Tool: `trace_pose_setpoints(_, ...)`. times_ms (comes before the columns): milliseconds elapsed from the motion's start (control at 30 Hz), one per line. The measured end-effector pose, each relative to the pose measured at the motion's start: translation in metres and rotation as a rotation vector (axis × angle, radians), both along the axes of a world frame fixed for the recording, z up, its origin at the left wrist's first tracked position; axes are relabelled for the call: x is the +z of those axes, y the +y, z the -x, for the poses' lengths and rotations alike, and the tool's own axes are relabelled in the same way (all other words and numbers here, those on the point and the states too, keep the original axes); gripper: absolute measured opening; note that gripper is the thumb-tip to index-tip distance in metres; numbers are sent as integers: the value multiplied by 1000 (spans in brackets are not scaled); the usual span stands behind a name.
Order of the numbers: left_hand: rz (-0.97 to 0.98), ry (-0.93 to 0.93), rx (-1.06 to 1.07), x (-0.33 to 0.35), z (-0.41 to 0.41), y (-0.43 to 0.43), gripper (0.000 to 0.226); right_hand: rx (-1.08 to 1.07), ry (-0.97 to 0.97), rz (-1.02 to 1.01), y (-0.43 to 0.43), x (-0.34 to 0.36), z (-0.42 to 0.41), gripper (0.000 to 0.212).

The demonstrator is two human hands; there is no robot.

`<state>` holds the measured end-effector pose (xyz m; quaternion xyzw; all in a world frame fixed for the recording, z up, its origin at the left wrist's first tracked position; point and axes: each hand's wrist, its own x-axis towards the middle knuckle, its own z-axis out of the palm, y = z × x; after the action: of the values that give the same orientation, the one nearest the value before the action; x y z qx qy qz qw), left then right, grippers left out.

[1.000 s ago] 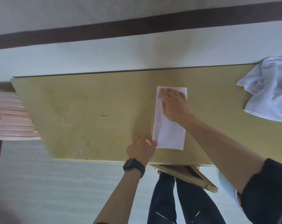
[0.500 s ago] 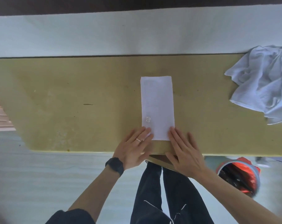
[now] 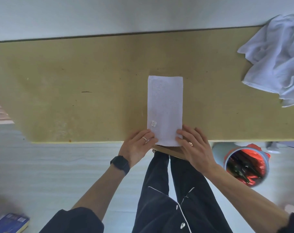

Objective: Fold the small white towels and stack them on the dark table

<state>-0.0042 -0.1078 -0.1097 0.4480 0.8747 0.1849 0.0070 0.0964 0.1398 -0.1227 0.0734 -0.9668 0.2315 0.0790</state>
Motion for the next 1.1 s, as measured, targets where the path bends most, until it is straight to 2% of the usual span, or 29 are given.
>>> trace_pose_setpoints(100, -19, -101, 3, 4, 6, 1, 7, 4, -70, 69, 3, 6, 2, 12)
trace_pose_setpoints(167, 0, -228, 69, 17, 13, 5, 15, -24, -144, 141, 5, 14, 6, 11)
trace_pose_setpoints(300, 115, -703, 314, 56, 47, 23, 23, -130, -303, 254, 9, 45, 31, 20)
trace_pose_setpoints(467, -136, -999, 609, 73, 101, 44, 17, -475, -629, 607, 15, 76, 94, 9)
trace_pose_setpoints(567, -192, -1003, 694, 68, 128, 58, 18, -565, -611, 720, 22, 76, 132, 9)
trace_pose_setpoints(667, -213, -1002, 752, 57, 147, 70, 20, -663, -579, 714, 26, 70, 161, 6)
trace_pose_setpoints(800, -214, -967, 808, 41, 161, 80, 17, -752, -612, 644, 25, 53, 181, 11)
trace_pose_setpoints(1100, -142, -823, 823, 29, 168, 89, 21, -781, -624, 383, 10, 38, 194, 21)
